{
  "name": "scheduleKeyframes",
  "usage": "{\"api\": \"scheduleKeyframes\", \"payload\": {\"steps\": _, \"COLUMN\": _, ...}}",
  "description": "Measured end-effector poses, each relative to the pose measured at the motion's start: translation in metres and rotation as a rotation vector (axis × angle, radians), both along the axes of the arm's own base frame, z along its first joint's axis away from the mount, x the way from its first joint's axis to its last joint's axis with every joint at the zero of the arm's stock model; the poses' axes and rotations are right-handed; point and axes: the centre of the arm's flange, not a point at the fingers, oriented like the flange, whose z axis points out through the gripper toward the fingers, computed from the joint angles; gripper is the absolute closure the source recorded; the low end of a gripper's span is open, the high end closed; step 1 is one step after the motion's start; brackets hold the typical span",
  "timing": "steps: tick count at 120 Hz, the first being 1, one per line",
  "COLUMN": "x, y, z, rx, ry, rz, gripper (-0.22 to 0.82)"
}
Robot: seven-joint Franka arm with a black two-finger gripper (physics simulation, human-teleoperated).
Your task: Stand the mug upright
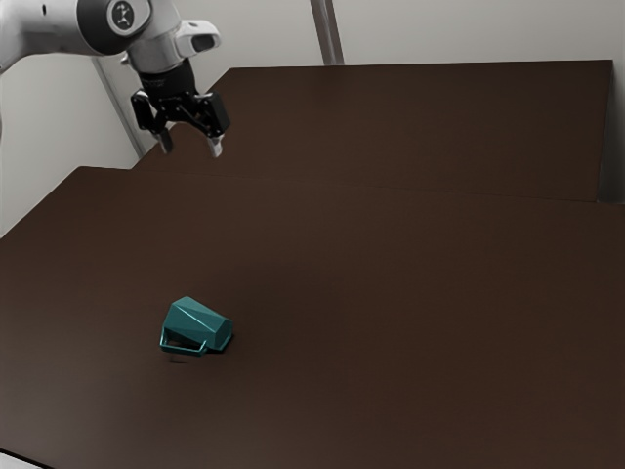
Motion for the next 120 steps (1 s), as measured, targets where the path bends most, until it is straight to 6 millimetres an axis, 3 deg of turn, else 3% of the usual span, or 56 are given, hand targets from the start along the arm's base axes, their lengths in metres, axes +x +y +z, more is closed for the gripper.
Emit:
{"api": "scheduleKeyframes", "payload": {"steps": 47, "x": -0.017, "y": -0.029, "z": 0.013, "rx": -0.004, "ry": -0.002, "rz": -0.046, "gripper": 0.00}}
{"api": "scheduleKeyframes", "payload": {"steps": 63, "x": -0.026, "y": -0.029, "z": -0.004, "rx": -0.038, "ry": 0.039, "rz": -0.033, "gripper": 0.00}}
{"api": "scheduleKeyframes", "payload": {"steps": 73, "x": -0.027, "y": -0.006, "z": -0.022, "rx": -0.070, "ry": 0.073, "rz": 0.019, "gripper": 0.00}}
{"api": "scheduleKeyframes", "payload": {"steps": 100, "x": -0.034, "y": 0.097, "z": -0.081, "rx": -0.210, "ry": 0.101, "rz": 0.130, "gripper": 0.00}}
{"api": "scheduleKeyframes", "payload": {"steps": 120, "x": -0.032, "y": 0.121, "z": -0.106, "rx": -0.271, "ry": 0.042, "rz": -0.014, "gripper": 0.00}}
